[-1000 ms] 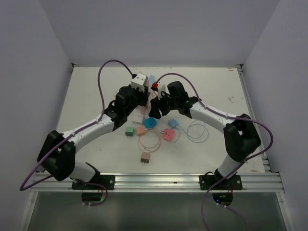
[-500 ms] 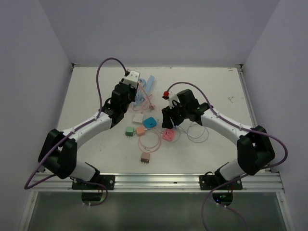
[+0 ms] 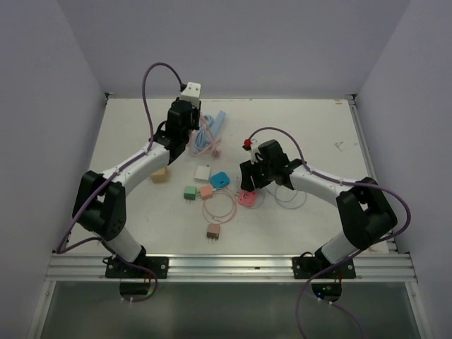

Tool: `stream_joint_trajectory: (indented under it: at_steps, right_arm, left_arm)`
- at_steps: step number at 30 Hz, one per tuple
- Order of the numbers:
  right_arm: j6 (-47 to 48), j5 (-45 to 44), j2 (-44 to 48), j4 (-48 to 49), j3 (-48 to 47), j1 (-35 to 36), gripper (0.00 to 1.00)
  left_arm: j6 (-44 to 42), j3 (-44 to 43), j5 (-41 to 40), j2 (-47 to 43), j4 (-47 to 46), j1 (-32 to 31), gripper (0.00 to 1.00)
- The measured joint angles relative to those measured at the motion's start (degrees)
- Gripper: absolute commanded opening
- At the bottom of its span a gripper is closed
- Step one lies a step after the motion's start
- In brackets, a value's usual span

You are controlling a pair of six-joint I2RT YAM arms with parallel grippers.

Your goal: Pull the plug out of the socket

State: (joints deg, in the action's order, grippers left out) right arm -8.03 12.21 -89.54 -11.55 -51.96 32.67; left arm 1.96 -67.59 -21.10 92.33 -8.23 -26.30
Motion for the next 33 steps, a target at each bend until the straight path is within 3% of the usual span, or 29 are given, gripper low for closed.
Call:
stream_joint_trajectory:
  at_steps: [3, 9, 20, 25, 29, 33]
  right_arm:
    - [-0.5, -1.5, -0.2, 1.0, 0.4, 0.0, 0.20]
    - [-1.2, -2.6, -0.5, 3.5, 0.9, 0.0, 0.33]
    - [-1.8, -0.7, -2.3, 6.8, 1.2, 0.0, 0.43]
    - [-1.8, 0.3, -3.8, 8.5, 1.2, 0.3, 0.61]
    - [-1.9, 0.9, -4.8, 9.5, 1.2, 0.7, 0.77]
    - [-1.9, 1.1, -4.8, 10.6, 1.2, 0.9, 0.85]
  left_arm:
    - [2.0, -5.5, 0.0, 4.3, 1.6, 1.6, 0.00]
    - [6.8, -11.6, 1.3, 10.7, 6.1, 5.9, 0.00]
    - [14.3, -15.1, 5.8, 18.7, 13.3, 15.7, 0.00]
    - [17.1, -17.9, 9.2, 22.2, 14.5, 18.5, 0.00]
    - [20.3, -19.6, 12.8, 24.5, 15.1, 21.2, 0.08]
    - [24.3, -20.0, 17.7, 25.8, 15.2, 24.6, 0.16]
